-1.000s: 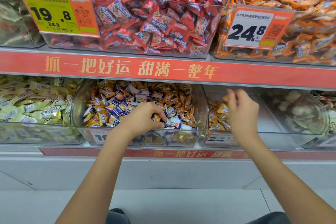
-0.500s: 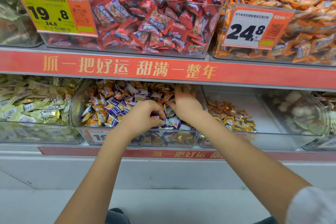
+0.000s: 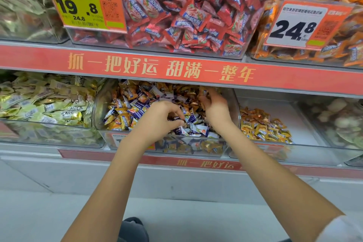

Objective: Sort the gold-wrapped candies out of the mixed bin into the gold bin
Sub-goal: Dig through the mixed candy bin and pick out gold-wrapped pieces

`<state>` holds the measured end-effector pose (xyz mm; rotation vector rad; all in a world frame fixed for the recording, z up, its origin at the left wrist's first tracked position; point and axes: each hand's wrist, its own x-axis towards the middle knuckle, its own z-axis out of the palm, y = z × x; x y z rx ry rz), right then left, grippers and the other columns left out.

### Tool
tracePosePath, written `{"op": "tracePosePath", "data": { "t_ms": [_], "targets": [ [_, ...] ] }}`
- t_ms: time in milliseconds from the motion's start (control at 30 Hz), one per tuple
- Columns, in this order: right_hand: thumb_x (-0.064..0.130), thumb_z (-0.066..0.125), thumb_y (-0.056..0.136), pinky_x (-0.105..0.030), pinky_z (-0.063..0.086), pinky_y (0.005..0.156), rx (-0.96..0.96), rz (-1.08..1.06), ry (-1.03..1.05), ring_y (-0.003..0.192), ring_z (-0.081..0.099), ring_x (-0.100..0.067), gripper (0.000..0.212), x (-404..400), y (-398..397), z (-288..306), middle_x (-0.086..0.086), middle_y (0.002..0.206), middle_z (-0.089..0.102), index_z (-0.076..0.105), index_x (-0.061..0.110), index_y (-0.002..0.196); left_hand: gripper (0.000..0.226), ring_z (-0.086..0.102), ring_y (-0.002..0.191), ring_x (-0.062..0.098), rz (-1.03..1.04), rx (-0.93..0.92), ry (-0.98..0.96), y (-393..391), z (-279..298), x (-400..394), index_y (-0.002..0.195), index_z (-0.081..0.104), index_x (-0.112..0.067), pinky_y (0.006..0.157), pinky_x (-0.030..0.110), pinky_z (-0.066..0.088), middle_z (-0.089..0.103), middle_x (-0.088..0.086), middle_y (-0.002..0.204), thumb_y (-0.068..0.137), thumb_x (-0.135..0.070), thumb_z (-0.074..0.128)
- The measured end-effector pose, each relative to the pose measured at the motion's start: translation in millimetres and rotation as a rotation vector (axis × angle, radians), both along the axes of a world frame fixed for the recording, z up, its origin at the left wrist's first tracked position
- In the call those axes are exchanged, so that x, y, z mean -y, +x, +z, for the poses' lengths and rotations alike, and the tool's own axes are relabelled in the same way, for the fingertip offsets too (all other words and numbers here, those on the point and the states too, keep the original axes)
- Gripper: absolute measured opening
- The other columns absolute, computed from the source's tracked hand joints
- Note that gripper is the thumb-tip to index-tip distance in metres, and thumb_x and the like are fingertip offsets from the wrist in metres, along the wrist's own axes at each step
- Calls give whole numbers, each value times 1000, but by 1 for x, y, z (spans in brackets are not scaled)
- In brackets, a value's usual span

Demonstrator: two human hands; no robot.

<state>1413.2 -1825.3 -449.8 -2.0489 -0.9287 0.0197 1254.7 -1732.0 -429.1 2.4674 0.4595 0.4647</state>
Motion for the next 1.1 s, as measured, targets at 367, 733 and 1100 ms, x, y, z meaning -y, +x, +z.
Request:
{"op": "tracePosePath", "data": {
  "t_ms": [367, 733, 1100],
  "targets": [
    [14, 45, 100, -19, 31, 42, -925, 184, 285, 54, 38, -10, 15, 101, -12, 55, -3, 79, 49, 59, 11, 105, 24, 56, 89, 6, 6, 115, -71, 27, -2, 36, 113, 67, -18, 74, 11, 41, 65, -6, 99, 90, -22, 64],
    [22, 54, 96, -23, 42, 93, -232, -127, -142, 113, 58, -13, 39, 139, 53, 15, -1, 129, 59, 50, 12, 134, 54, 49, 94, 14, -124, -142, 513, 29, -23, 50, 82, 68, -21, 85, 32, 37, 62, -9, 87, 93, -61, 33],
    [6, 50, 94, -25, 42, 75, 170, -45, 184, 93, 56, -13, 21, 122, 0, 17, 23, 88, 57, 64, 20, 103, 40, 53, 62, 23, -137, 78, 1035, 32, -57, 45, 73, 54, -13, 68, 32, 27, 56, 2, 65, 92, -46, 40]
  ]
}}
